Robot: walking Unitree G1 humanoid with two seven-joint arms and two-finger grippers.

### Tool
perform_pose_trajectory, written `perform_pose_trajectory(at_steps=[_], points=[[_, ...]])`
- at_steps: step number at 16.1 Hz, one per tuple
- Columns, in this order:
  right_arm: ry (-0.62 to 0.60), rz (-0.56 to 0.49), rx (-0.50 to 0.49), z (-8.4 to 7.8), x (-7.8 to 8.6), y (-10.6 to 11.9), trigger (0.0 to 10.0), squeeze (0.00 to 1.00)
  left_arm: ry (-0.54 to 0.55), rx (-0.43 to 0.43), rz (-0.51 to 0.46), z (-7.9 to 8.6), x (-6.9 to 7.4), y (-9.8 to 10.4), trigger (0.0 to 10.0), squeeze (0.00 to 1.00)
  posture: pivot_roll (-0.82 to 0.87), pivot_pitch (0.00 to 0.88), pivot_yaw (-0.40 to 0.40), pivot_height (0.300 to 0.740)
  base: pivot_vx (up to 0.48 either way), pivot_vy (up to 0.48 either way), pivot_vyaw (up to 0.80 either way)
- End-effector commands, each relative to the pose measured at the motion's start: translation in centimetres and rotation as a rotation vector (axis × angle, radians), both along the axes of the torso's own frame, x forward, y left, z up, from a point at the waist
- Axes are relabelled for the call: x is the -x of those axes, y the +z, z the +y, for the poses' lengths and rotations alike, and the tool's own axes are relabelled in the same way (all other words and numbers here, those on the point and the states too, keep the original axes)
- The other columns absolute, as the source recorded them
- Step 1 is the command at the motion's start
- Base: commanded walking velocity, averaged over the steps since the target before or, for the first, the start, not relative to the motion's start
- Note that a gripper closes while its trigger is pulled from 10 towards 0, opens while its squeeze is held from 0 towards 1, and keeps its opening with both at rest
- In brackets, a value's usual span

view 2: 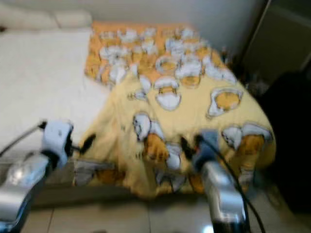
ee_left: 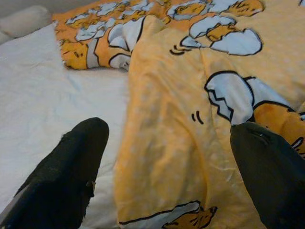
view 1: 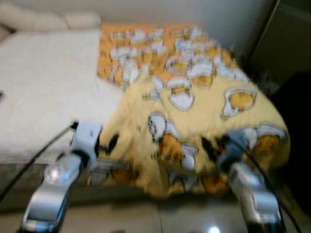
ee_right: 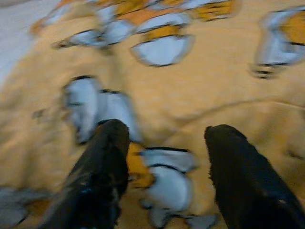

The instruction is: Clean up the room

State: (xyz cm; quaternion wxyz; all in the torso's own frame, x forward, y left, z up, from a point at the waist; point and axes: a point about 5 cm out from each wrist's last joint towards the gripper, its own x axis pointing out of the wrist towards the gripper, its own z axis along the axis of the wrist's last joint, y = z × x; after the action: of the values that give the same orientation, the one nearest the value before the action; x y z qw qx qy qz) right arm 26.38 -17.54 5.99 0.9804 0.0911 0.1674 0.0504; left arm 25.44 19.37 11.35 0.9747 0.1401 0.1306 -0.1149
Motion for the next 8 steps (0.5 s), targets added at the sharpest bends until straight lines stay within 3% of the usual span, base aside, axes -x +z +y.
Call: perform_pose_trajectory(at_steps=[1, 4, 6, 8], points=[[-0.047, -0.047, 0.024, 0.0, 0.1, 0.5, 10.0, 1.0, 0.009, 0.005, -0.012, -0.6, -0.2, -0.3, 10.0, 0.0, -0.05, 0.0, 0.01, 0.74, 0.0, 0.428, 0.0], [-0.039, -0.073, 0.072, 0.2, -0.1, 0.5, 10.0, 1.0, 0.07, 0.032, -0.005, -0.4, 0.0, -1.1, 10.0, 0.0, -0.03, 0.0, -0.013, 0.74, 0.0, 0.426, 0.0], [-0.044, -0.095, 0.163, 0.0, -0.4, 0.6, 10.0, 1.0, 0.121, 0.044, -0.001, 0.2, 0.1, -1.3, 10.0, 0.0, -0.03, 0.0, -0.024, 0.74, 0.0, 0.424, 0.0], [0.006, -0.117, 0.122, 0.6, -0.5, 0.9, 10.0, 1.0, 0.144, 0.048, -0.004, 0.3, 0.2, -1.5, 10.0, 0.0, -0.02, 0.0, -0.02, 0.74, 0.0, 0.424, 0.0]])
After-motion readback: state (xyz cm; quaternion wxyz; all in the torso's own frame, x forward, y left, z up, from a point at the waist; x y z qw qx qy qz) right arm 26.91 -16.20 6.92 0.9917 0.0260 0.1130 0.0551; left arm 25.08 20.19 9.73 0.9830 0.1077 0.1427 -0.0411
